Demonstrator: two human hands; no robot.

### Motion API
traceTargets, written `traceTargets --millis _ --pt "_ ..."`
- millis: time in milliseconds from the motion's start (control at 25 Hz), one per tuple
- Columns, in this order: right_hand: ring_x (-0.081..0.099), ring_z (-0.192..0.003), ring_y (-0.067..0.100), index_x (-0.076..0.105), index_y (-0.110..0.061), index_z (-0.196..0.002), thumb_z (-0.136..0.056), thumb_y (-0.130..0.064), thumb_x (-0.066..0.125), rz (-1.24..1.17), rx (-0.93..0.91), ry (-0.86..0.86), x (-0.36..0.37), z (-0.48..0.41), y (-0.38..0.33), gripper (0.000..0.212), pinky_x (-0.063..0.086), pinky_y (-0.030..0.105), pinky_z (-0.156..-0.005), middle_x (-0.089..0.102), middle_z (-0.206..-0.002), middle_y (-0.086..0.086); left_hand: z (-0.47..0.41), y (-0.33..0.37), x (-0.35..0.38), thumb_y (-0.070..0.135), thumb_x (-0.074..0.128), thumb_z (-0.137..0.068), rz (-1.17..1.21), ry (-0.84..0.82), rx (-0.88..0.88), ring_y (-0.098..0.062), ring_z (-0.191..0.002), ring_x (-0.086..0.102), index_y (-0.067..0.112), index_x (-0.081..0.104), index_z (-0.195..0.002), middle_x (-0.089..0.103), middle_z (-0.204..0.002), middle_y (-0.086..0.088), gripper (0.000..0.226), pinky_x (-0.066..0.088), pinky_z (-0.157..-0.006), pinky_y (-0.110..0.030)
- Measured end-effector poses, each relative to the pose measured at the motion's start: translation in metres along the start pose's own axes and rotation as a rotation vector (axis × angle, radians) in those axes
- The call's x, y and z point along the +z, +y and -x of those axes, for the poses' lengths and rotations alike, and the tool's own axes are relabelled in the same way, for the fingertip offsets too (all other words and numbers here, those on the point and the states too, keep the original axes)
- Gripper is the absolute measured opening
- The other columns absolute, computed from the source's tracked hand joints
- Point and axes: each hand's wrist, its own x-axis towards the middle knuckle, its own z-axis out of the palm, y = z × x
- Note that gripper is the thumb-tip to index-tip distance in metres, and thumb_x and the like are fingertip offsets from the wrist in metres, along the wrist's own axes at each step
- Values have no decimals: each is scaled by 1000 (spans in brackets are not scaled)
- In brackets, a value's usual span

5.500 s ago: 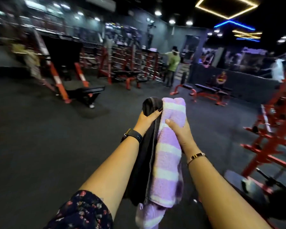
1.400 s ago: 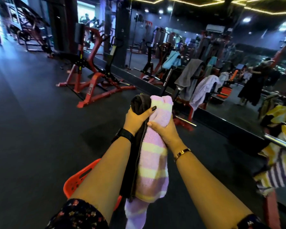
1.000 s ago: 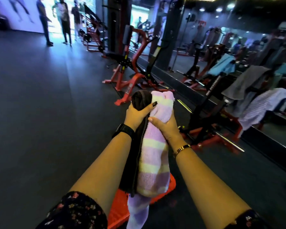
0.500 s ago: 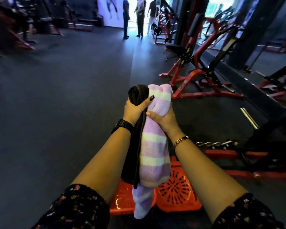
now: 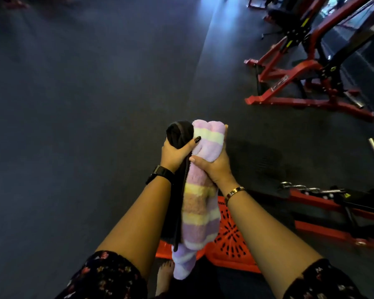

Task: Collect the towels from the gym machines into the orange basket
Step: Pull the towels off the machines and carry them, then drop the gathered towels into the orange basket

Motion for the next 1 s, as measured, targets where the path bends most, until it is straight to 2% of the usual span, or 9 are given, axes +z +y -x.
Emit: traceTargets --millis 80,280,400,480,600,680,800,920,1000 --pt "46 -130 8 20 -21 -149 -46 -49 84 -13 60 -18 14 -13 32 125 39 21 -108 41 -148 0 -21 -37 -2 47 81 -50 11 37 -67 -13 -100 67 11 63 -116 70 -109 -2 77 55 -90 -33" --pt "58 -108 8 34 -14 -142 -54 -28 92 68 242 -90 45 -34 123 107 48 6 -84 59 -116 -5 -63 -134 -14 49 82 -49 -30 40 -229 -17 -105 67 10 61 -118 70 -114 -7 82 55 -93 -41" --pt "63 -105 11 36 -13 -141 -47 -45 90 122 340 -119 63 -40 176 113 53 19 -87 64 -115 -2 -79 -186 -20 44 82 -51 -37 2 -274 -18 -108 66 4 59 -121 68 -117 -10 83 55 -92 -35" --pt "64 -102 13 43 -15 -133 -45 -46 90 134 416 -122 73 -37 208 104 54 25 -87 65 -110 -2 -84 -221 -24 36 83 -58 -71 -37 -289 -14 -106 66 3 58 -120 68 -118 -11 75 55 -89 -27" --pt "64 -101 11 48 -19 -128 -43 -54 86 145 516 -156 88 -24 260 99 53 23 -85 66 -109 -5 -84 -275 -32 17 81 -71 -117 -76 -343 2 -97 64 4 59 -118 68 -113 -4 53 51 -85 -16" --pt "64 -102 10 52 -21 -126 -44 -56 86 161 588 -230 97 -12 290 95 54 27 -87 67 -109 -6 -80 -306 -39 17 82 -70 -156 -107 -411 -3 -101 63 5 59 -119 67 -116 -4 56 50 -90 -21" --pt "65 -104 21 57 -19 -117 -47 -53 81 223 680 -296 107 5 320 81 55 40 -86 68 -109 3 -69 -324 -46 25 85 -60 -192 -112 -503 -16 -111 59 6 53 -128 63 -121 -3 78 49 -98 -28" --pt "59 -112 31 41 -17 -136 -59 -45 66 313 699 -385 108 10 322 85 51 46 -91 59 -125 13 -56 -328 -54 20 82 -68 -230 -24 -625 -14 -122 45 11 21 -148 48 -131 -1 101 37 -106 -25" --pt "47 -129 31 22 -16 -150 -74 -33 63 333 692 -412 105 12 318 88 42 43 -106 43 -145 16 -50 -319 -55 22 72 -78 -173 0 -666 -16 -125 44 12 17 -149 45 -142 -8 90 36 -107 -27"
